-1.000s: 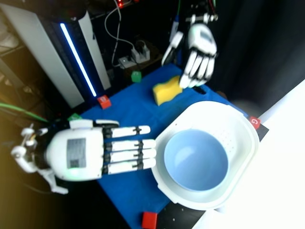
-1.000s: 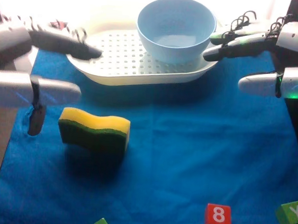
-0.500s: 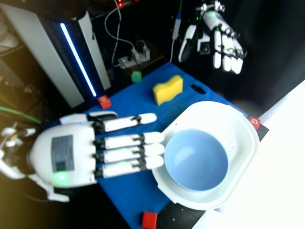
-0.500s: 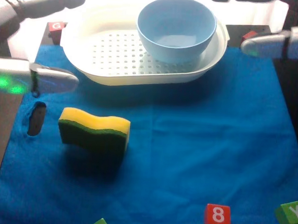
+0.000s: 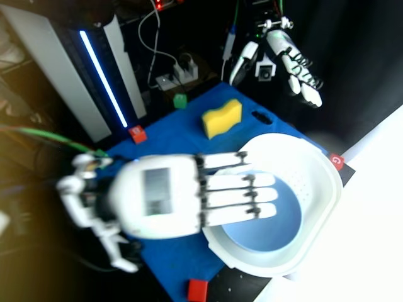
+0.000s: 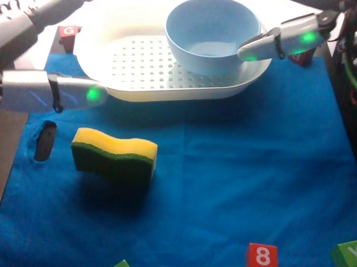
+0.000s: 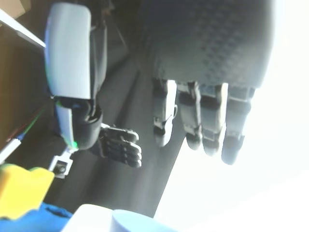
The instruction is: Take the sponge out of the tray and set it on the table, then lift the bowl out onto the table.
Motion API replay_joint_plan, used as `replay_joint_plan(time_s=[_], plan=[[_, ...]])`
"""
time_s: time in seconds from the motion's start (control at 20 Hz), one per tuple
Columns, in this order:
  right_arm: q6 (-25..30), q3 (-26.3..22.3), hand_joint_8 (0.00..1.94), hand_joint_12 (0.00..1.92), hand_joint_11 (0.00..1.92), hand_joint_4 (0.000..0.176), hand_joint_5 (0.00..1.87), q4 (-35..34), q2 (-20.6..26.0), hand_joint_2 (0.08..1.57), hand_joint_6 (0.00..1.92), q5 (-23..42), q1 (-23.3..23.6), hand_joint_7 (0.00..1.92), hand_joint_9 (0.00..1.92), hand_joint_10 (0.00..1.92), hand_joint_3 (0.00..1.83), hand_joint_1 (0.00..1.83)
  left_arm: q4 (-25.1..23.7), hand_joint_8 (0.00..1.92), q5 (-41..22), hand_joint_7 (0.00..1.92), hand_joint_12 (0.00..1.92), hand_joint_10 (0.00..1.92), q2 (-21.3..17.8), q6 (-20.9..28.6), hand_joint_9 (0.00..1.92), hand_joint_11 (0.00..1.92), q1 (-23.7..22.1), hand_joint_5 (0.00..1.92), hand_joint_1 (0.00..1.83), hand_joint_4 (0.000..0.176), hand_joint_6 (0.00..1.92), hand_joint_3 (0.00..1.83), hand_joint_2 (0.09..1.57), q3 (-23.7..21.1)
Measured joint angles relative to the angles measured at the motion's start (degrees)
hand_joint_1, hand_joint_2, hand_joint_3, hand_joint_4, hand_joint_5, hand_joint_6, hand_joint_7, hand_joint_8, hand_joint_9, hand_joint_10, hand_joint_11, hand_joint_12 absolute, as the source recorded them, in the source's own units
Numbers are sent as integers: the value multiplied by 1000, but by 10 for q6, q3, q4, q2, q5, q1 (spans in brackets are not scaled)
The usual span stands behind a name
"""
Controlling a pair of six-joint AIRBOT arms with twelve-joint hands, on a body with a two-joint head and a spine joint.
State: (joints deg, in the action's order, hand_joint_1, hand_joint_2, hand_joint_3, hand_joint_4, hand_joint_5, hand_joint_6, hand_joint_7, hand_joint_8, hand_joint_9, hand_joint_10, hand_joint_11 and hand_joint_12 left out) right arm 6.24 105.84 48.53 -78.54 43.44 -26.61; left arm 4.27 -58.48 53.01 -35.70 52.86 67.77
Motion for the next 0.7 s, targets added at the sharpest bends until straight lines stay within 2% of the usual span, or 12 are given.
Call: replay_joint_plan(time_s=[0.05, 0.1, 0.15, 0.2, 0.25, 0.3, 0.35, 0.45, 0.5, 0.6, 0.7], plan=[[0, 3, 6, 268, 0, 176, 288, 19, -8, 970, 9, -23, 0, 94, 37, 3, 0, 646, 0, 0, 3, 0, 0, 0, 2, 3, 0, 0, 5, 0, 595, 123, 0, 3, 912, 0], [0, 7, 8, 266, 0, 176, 296, 28, -14, 985, 12, -34, -1, 102, 35, 2, 0, 651, 2, 0, 4, 0, 0, 0, 2, 6, 0, 0, 6, 0, 608, 160, 0, 0, 901, 0], [0, 12, 13, 266, 0, 176, 315, 30, -21, 990, 17, -46, -1, 119, 42, 4, 1, 670, 2, 0, 2, 0, 0, 0, 2, 12, 0, 0, 8, 0, 607, 166, 0, 0, 891, 0], [0, 14, 4, 367, 0, 155, 359, 31, -27, 990, 5, -56, 0, 157, 70, 5, 0, 690, 2, 0, -4, 0, 1, 0, 3, 16, 0, 2, 10, 0, 622, 174, 0, 0, 877, 0], [0, 17, 0, 388, 0, 157, 359, 38, -32, 996, 0, -62, 0, 152, 70, 3, 2, 682, 2, 0, -9, 0, 0, 0, 3, 21, 0, 0, 14, 0, 606, 176, 0, 0, 879, 0], [0, 20, 0, 306, 0, 170, 339, 49, -37, 1015, 0, -69, 0, 132, 63, 2, 5, 628, 2, 0, -9, 0, 10, 0, 3, 22, 0, 24, 16, 0, 590, 176, 0, 0, 879, 0], [0, 22, 3, 282, 0, 174, 350, 61, -42, 1014, 6, -79, 0, 136, 66, 3, 1, 687, 2, 0, -10, 0, 12, 0, 3, 23, 0, 28, 16, 0, 589, 176, 0, 0, 881, 0], [0, 26, 6, 277, 0, 174, 361, 89, -50, 1017, 9, -97, 8, 146, 74, 6, 1, 736, 3, 0, -12, 0, 12, 0, 4, 23, 0, 26, 16, 4, 601, 176, 2, 0, 880, 0], [0, 32, 3, 390, 0, 174, 389, 96, -57, 1032, 2, -106, 15, 184, 112, 6, 2, 736, 2, 0, -14, 0, 16, 0, 6, 24, 0, 33, 17, 8, 580, 176, 2, 0, 884, 0], [0, 38, 1, 481, 0, 176, 389, 103, -63, 1044, 1, -116, 23, 191, 133, 5, 2, 715, 0, 0, -16, 0, 14, 0, 9, 25, 0, 26, 17, 7, 577, 176, 1, 7, 907, 0], [0, 45, 2, 467, 0, 176, 402, 117, -71, 1049, 3, -125, 29, 198, 135, 2, 2, 709, -2, 0, -15, 0, 13, 0, 11, 26, 0, 21, 17, 5, 587, 176, 0, 7, 912, 0]])
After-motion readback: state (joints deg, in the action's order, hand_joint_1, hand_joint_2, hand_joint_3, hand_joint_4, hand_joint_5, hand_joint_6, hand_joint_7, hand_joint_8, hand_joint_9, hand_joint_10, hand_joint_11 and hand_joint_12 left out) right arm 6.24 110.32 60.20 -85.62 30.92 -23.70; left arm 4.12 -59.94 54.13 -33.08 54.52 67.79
